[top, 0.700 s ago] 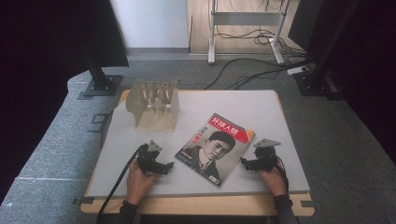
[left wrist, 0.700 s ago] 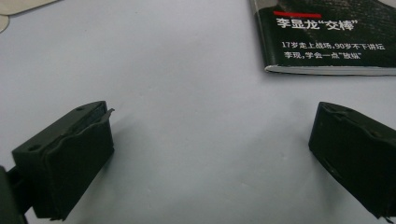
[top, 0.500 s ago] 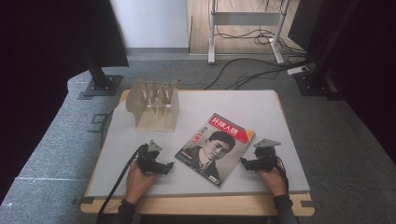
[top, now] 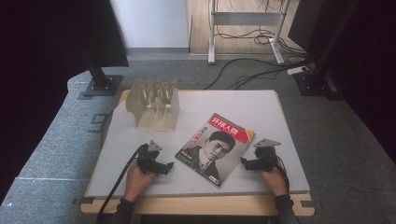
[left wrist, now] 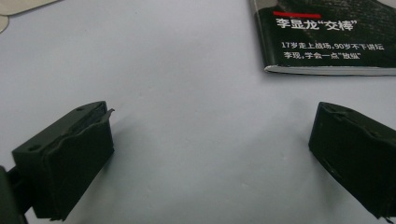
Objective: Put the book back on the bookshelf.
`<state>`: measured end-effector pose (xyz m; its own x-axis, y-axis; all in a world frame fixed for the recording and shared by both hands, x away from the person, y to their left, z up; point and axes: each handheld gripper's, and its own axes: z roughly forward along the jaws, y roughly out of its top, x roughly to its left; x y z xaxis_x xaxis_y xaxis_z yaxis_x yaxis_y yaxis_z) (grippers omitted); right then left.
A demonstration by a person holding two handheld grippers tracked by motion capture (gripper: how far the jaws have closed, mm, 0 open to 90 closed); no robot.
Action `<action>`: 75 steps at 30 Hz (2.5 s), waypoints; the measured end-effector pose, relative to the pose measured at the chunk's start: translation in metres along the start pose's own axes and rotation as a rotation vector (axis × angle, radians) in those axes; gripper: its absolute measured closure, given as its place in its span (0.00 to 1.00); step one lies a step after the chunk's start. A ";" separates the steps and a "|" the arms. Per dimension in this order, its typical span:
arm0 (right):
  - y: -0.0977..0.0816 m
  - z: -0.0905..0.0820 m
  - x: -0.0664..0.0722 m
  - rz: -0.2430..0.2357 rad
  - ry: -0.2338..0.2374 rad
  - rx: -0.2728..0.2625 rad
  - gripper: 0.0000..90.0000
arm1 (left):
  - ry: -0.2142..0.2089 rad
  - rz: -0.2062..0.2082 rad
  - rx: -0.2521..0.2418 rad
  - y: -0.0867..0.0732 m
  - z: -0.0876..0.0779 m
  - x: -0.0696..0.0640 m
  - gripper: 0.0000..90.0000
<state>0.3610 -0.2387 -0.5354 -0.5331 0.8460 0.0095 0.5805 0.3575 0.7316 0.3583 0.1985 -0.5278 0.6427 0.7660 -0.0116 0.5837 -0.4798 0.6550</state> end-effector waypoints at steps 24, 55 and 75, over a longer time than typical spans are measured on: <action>0.010 0.000 0.009 -0.005 0.065 -0.017 0.07 | -0.136 0.140 0.016 0.057 0.026 -0.017 0.00; 0.025 0.025 0.019 -0.029 0.106 0.021 0.00 | -0.271 0.263 0.089 0.041 0.022 -0.075 0.00; 0.041 0.039 0.016 -0.055 0.116 0.044 0.00 | -0.027 0.111 0.045 0.055 0.041 -0.003 0.00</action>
<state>0.3999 -0.1953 -0.5321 -0.6306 0.7745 0.0510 0.5740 0.4211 0.7022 0.4090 0.1526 -0.5224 0.7172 0.6958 0.0380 0.5296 -0.5797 0.6192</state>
